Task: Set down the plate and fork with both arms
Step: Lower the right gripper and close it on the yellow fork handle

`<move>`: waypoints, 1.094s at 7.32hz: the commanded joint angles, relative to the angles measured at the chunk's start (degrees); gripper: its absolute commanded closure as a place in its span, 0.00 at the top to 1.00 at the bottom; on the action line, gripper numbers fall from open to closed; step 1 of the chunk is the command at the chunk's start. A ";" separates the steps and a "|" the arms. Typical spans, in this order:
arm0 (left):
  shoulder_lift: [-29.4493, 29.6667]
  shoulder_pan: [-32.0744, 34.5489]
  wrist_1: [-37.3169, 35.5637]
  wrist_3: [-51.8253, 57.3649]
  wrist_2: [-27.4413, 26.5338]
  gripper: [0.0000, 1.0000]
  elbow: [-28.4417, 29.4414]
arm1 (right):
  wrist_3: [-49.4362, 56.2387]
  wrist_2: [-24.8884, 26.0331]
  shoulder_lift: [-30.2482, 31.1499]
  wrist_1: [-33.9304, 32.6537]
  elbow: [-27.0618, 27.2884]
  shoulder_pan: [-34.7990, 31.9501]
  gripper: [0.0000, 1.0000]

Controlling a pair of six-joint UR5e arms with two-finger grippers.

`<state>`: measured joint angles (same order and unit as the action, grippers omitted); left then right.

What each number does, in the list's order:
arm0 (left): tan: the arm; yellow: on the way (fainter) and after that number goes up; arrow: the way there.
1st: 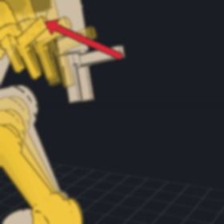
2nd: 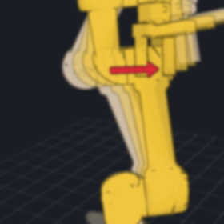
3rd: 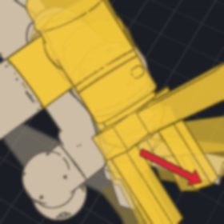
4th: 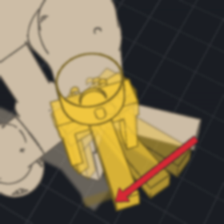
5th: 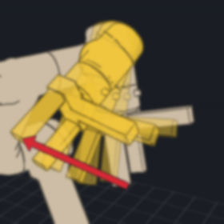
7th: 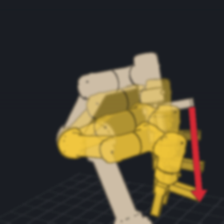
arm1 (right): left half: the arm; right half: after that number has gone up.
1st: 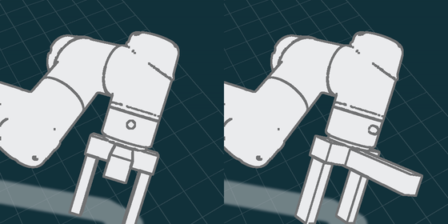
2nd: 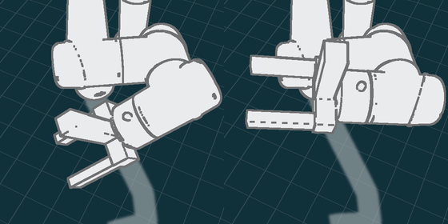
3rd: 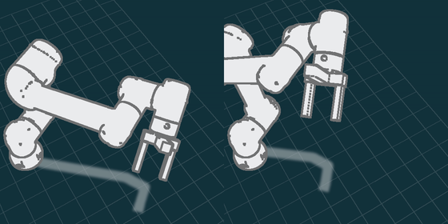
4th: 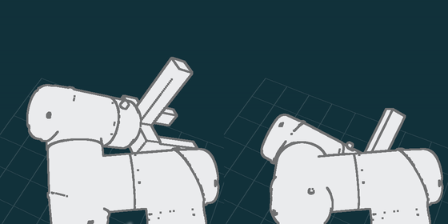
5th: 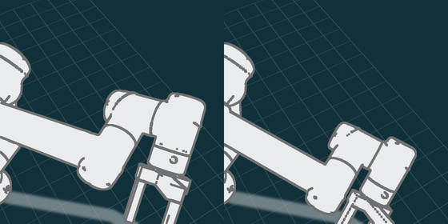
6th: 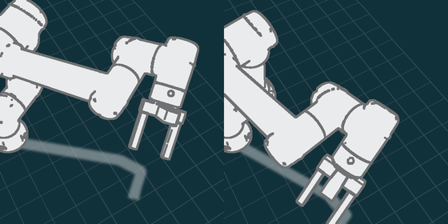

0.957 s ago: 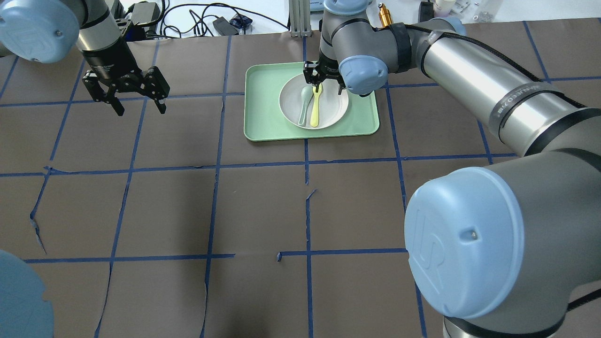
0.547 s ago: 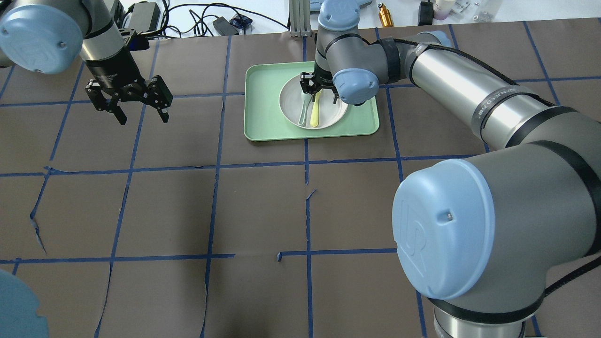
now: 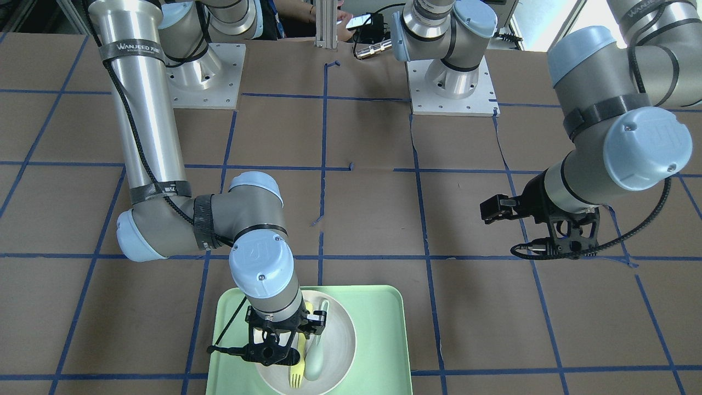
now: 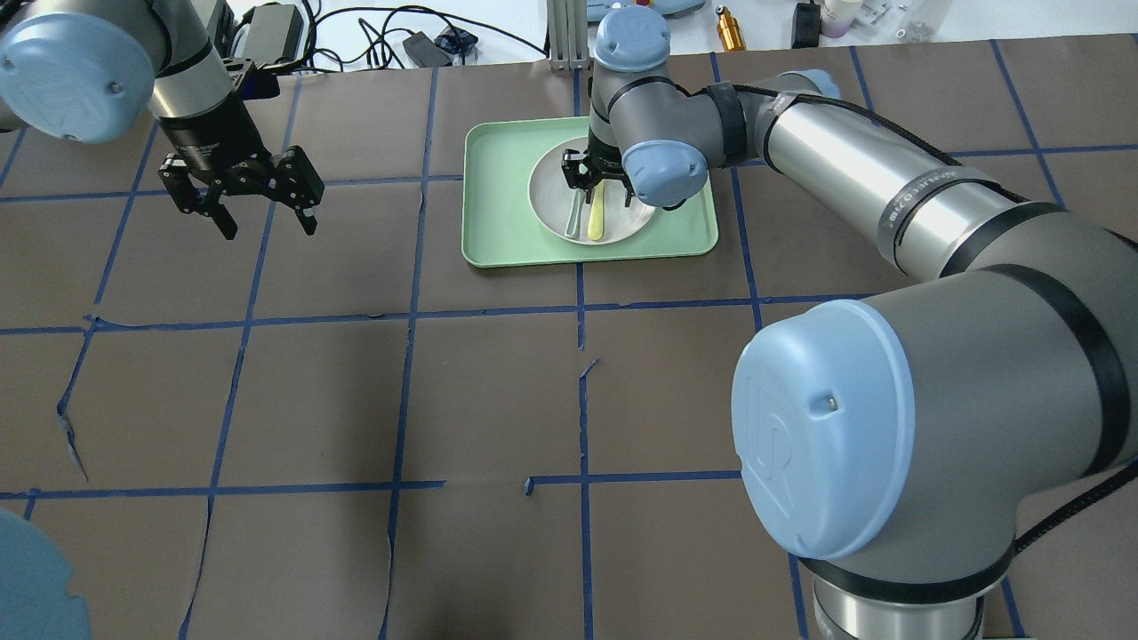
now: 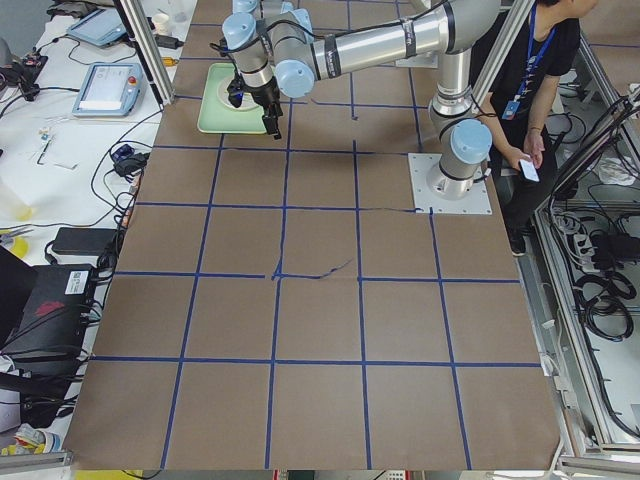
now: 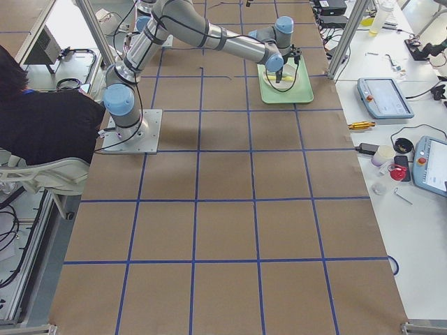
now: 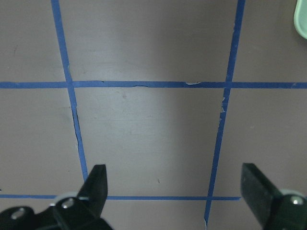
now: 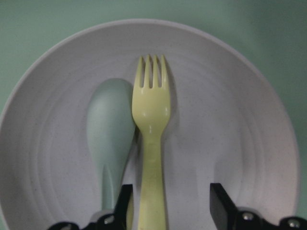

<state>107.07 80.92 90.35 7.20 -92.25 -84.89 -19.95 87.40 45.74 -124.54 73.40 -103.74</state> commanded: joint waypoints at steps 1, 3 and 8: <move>-0.02 -0.23 0.00 0.00 0.05 1.00 -0.01 | 0.35 -0.22 -0.48 0.00 -0.01 -0.06 0.63; 0.06 -0.24 0.00 0.00 0.05 1.00 -0.01 | 0.53 -0.22 -0.74 0.00 -0.01 -0.06 0.63; 0.06 -0.24 -0.08 0.18 -0.12 1.00 -0.01 | 0.62 -0.30 -0.92 0.00 0.08 -0.06 0.58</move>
<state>107.10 80.69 90.29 7.31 -92.34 -84.90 -19.37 87.17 44.92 -124.54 73.44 -103.80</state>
